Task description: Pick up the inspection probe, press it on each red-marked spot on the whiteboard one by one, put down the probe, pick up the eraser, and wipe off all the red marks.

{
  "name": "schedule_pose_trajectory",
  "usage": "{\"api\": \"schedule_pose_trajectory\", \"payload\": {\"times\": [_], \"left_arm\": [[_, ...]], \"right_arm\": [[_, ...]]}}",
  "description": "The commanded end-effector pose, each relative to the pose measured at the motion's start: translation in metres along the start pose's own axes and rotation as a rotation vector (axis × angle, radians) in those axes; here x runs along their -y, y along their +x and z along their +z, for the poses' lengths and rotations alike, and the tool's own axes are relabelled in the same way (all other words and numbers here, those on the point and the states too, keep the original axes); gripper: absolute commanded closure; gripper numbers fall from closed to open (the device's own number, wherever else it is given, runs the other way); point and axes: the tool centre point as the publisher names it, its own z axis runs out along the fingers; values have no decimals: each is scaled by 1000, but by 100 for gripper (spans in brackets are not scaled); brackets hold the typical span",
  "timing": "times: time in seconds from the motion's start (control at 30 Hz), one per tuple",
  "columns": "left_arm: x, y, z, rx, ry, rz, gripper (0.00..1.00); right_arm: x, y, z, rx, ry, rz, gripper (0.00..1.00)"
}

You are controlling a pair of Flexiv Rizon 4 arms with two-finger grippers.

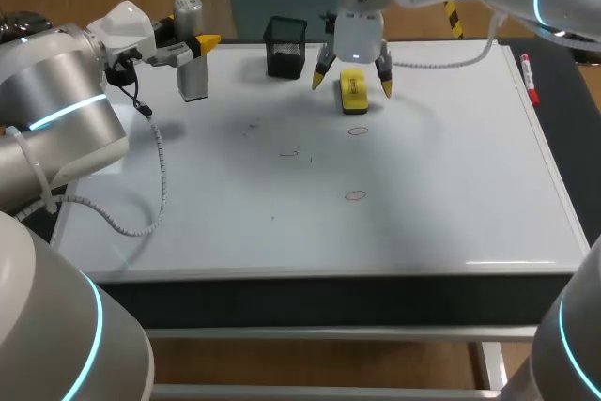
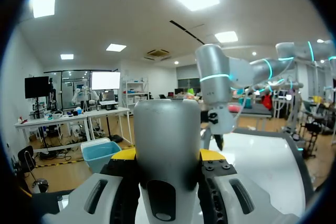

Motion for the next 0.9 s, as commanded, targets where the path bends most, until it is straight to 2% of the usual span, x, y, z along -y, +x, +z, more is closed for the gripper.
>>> {"api": "schedule_pose_trajectory", "payload": {"times": [0.03,0.33,0.37,0.47,0.5,0.6,0.67,0.9], "left_arm": [[1,1,0,4,3,1,100],[1,1,0,4,3,1,100],[1,1,0,4,3,1,100],[1,1,0,4,3,1,100],[1,1,0,4,3,1,100],[1,1,0,4,3,1,100],[1,1,0,4,3,1,100],[1,1,0,4,3,1,100]], "right_arm": [[6,-2,3,2,3,-4,0],[9,0,4,-11,16,-8,0],[10,1,5,-12,17,-8,2],[10,3,4,-16,19,-7,34],[10,3,4,-16,19,-6,49],[8,5,2,-19,22,-6,67],[10,7,3,-21,25,-4,100],[12,11,1,-26,42,1,100]]}}
